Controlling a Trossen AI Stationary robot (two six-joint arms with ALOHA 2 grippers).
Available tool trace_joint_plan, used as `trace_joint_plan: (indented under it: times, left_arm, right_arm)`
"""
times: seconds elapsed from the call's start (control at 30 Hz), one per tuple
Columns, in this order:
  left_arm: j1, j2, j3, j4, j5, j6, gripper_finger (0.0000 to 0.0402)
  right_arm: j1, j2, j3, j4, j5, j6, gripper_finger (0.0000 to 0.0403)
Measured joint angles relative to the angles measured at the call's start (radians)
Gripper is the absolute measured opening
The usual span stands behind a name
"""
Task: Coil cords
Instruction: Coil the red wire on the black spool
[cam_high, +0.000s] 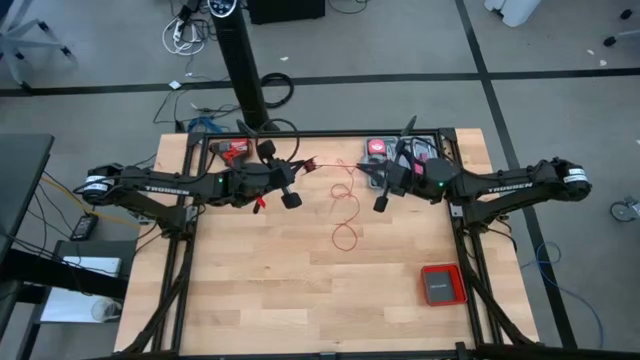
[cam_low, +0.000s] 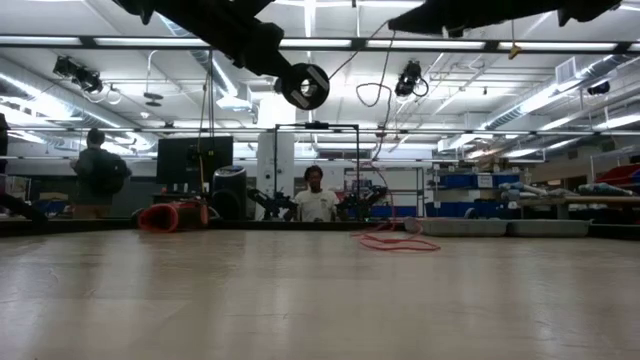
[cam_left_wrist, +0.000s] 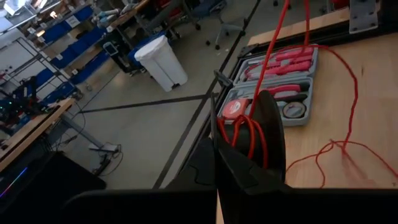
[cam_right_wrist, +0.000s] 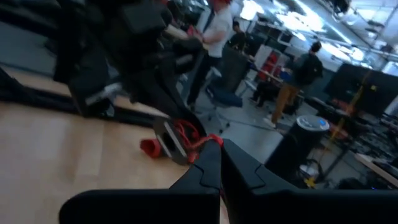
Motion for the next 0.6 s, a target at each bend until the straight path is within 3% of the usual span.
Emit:
trace_joint_plan:
  times: [0.33, 0.6]
  left_arm:
    - [0.0, 0.0, 0.0, 0.049, -0.001, 0.002, 0.0]
    - [0.0, 0.002, 0.0, 0.094, -0.016, 0.043, 0.0]
  right_arm:
    - [0.033, 0.017, 0.0, 0.106, -0.079, 0.004, 0.0]
    - [0.041, 0.147, 0.0, 0.304, -0.163, 0.004, 0.0]
